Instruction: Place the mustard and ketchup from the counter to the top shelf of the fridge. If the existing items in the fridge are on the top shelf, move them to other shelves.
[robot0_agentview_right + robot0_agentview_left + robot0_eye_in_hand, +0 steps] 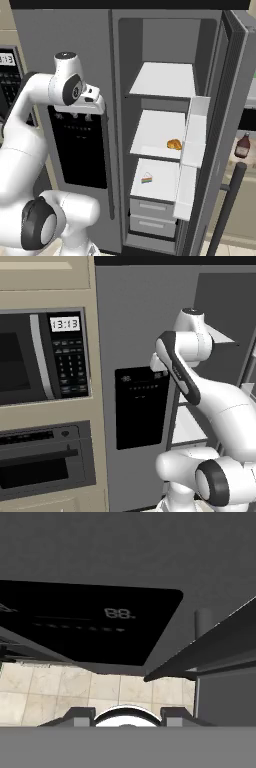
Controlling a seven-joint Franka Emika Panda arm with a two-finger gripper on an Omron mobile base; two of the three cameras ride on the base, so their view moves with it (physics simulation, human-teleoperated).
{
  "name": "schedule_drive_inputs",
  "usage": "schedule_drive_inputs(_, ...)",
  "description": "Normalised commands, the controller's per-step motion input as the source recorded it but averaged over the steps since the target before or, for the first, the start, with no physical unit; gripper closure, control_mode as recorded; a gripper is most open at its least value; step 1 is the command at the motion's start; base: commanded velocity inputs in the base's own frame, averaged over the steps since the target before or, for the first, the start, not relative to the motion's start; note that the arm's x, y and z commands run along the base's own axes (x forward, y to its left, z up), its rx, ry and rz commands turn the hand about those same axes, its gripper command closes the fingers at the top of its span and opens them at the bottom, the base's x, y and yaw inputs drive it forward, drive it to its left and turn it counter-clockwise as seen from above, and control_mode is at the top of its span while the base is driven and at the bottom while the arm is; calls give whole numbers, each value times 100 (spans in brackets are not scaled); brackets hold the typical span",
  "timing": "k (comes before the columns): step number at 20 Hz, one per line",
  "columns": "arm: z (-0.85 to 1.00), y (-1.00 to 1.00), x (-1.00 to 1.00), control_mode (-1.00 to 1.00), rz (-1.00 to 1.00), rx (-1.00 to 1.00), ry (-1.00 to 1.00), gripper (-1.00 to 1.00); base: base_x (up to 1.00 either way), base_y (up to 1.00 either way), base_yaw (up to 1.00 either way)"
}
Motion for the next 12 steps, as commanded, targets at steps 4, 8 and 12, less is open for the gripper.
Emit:
schedule_drive_inputs(4,0,0,-27,-100,3,0,0,-100,0,0,0)
schedule_drive_inputs(8,0,0,-52,-100,8,0,0,-100,0,0,0)
schedule_drive_inputs(12,0,0,-53,-100,6,0,0,-100,0,0,0)
